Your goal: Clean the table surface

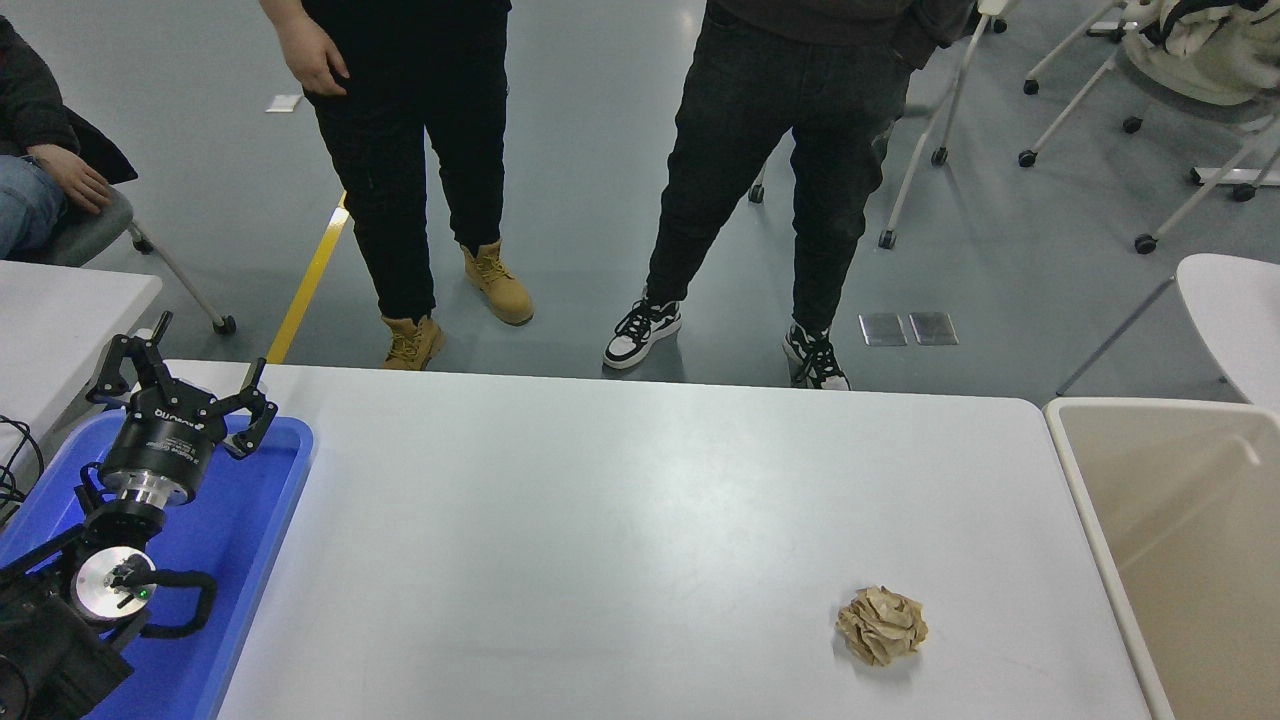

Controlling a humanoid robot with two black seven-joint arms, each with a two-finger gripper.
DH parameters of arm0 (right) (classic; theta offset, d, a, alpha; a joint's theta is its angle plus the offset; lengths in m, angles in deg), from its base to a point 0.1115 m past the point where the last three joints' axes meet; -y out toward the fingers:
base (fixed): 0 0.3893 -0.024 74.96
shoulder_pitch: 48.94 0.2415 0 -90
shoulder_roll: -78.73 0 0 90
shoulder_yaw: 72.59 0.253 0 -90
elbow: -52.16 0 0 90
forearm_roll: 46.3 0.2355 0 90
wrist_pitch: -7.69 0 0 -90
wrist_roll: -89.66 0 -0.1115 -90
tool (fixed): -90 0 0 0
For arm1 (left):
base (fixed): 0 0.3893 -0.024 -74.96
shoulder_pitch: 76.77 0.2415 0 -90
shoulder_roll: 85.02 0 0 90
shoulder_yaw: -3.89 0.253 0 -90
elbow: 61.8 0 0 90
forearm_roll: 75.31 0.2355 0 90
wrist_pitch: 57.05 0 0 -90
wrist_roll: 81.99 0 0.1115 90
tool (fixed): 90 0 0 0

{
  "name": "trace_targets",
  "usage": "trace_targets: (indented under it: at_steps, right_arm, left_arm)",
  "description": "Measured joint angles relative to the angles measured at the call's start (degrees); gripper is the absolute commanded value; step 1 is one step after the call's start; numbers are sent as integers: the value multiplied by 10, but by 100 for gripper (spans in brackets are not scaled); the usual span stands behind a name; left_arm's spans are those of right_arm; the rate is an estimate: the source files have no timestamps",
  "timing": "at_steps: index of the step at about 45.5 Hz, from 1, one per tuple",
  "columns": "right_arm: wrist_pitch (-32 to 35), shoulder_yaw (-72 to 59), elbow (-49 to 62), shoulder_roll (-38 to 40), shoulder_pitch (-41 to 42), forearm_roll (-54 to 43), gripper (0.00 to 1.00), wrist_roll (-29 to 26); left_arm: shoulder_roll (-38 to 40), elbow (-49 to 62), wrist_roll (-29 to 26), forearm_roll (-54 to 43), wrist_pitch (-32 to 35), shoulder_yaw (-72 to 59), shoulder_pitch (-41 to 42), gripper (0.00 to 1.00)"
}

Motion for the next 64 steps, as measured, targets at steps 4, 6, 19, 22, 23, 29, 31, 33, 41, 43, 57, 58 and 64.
trace_targets:
  at_steps: [4,6,19,22,23,29,31,33,41,43,57,58,64]
  right_arm:
    - [-1,31,-3,8,29,9,98,2]
    - [-1,58,-6,16,54,15,98,5]
    - [1,209,-46,48,142,31,99,6]
    - [0,249,-67,55,155,34,99,6]
    - [-1,263,-75,58,159,35,99,6]
    - [-3,324,-123,70,172,39,99,6]
    - [-3,338,-141,74,176,42,99,6]
    - [-4,353,-161,79,178,48,99,6]
    - [-5,386,-240,93,180,78,99,6]
    - [-5,391,-255,94,178,82,99,6]
    - [-13,437,-328,74,121,99,99,19]
    - [-14,441,-332,70,114,99,99,23]
    - [-16,457,-348,51,78,101,99,43]
  left_arm:
    - [0,0,0,0,0,0,0,100]
    - [0,0,0,0,0,0,0,100]
    - [0,0,0,0,0,0,0,100]
    - [0,0,0,0,0,0,0,100]
    - [0,0,0,0,0,0,0,100]
    - [0,0,0,0,0,0,0,100]
    - [0,0,0,0,0,0,0,100]
    - [0,0,0,0,0,0,0,100]
    - [0,0,0,0,0,0,0,100]
    - [0,0,0,0,0,0,0,100]
    - [0,0,0,0,0,0,0,100]
    - [0,0,0,0,0,0,0,100]
    - [0,0,0,0,0,0,0,100]
